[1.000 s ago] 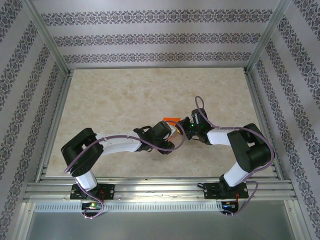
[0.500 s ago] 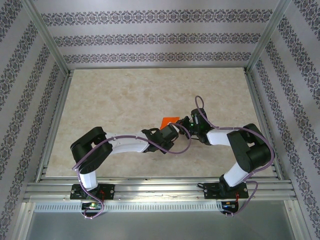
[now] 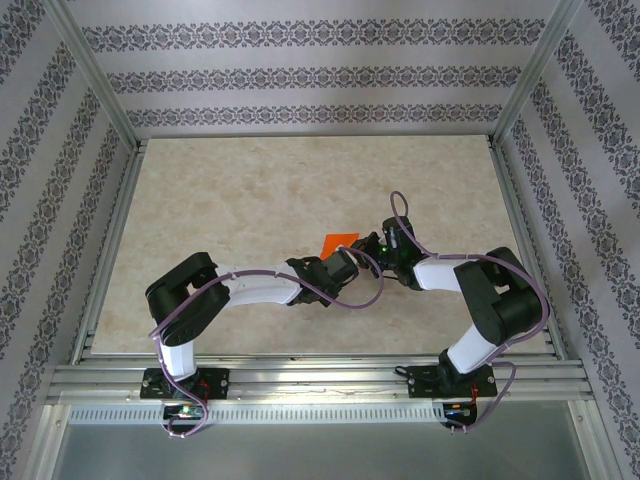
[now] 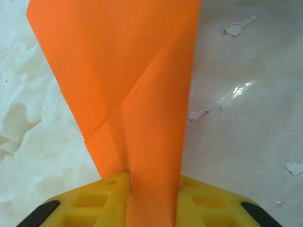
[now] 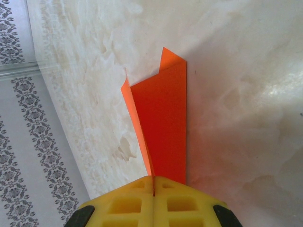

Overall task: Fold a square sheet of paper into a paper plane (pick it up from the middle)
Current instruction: Fold the wing for the fifth time at the center of the table.

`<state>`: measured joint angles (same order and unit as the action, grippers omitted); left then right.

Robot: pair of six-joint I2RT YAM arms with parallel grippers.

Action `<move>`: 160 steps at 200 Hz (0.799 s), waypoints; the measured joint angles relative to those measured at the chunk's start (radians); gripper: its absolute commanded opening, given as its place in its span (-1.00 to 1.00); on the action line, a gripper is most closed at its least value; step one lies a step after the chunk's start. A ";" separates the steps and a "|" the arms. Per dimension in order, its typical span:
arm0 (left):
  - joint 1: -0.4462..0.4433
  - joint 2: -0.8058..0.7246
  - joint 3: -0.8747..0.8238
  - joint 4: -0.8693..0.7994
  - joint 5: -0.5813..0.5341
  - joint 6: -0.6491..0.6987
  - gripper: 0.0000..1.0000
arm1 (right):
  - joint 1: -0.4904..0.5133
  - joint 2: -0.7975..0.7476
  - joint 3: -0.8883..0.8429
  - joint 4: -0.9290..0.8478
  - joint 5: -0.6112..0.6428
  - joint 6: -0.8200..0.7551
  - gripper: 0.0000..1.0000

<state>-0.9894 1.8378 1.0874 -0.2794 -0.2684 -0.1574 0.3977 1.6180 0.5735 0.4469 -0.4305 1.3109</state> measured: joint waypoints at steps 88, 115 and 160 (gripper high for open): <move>-0.005 0.000 0.002 -0.003 -0.021 0.000 -0.52 | 0.000 0.000 0.000 0.000 0.000 0.000 -1.00; -0.006 0.000 0.005 -0.003 -0.020 0.000 -0.43 | 0.000 0.000 0.000 0.000 0.000 0.000 -1.00; -0.006 0.000 0.005 -0.003 -0.017 0.000 -0.43 | 0.000 0.000 0.000 0.000 0.000 0.000 -1.00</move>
<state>-0.9951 1.8378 1.0927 -0.2821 -0.2855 -0.1574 0.3973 1.6180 0.5735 0.4465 -0.4309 1.3106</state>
